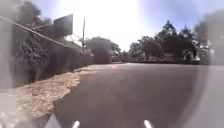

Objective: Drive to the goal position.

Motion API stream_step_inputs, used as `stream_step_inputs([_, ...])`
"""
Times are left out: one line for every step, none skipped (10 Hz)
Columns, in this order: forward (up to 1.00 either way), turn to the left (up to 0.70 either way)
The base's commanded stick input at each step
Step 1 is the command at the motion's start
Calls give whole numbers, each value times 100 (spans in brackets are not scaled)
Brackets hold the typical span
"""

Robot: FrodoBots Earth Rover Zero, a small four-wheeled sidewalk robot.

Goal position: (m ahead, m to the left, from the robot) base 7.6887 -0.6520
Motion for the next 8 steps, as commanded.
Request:
stream_step_inputs([100,-17])
stream_step_inputs([100,-3])
stream_step_inputs([100,0])
stream_step_inputs([100,0])
stream_step_inputs([100,0])
stream_step_inputs([100,0])
stream_step_inputs([100,0])
stream_step_inputs([100,0])
